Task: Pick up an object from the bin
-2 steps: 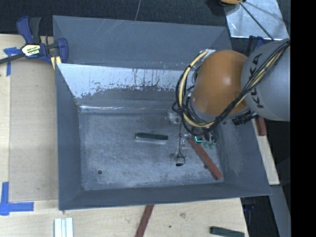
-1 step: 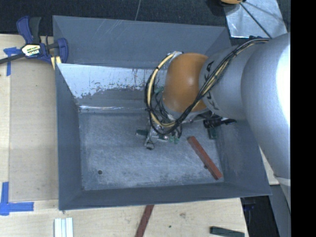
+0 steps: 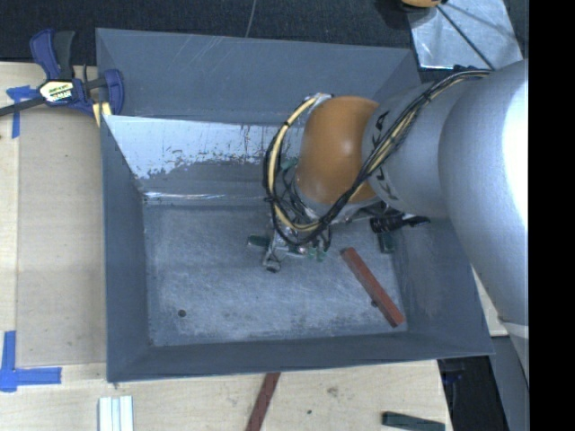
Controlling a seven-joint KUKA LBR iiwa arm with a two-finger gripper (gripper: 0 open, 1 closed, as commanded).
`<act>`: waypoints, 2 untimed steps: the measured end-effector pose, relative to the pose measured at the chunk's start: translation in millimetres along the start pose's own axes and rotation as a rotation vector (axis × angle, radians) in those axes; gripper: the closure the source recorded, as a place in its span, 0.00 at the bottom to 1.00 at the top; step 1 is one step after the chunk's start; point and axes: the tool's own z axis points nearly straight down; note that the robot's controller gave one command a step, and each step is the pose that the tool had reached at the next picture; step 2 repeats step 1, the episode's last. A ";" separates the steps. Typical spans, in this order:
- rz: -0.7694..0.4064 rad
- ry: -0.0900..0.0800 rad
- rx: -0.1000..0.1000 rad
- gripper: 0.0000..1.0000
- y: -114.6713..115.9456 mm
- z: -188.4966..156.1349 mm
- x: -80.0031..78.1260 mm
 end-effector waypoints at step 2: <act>-0.018 0.002 0.001 1.00 22.6 -133.0 -5.0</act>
Offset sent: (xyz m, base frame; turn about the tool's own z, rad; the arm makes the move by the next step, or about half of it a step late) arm 0.0000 0.0000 0.0000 0.0000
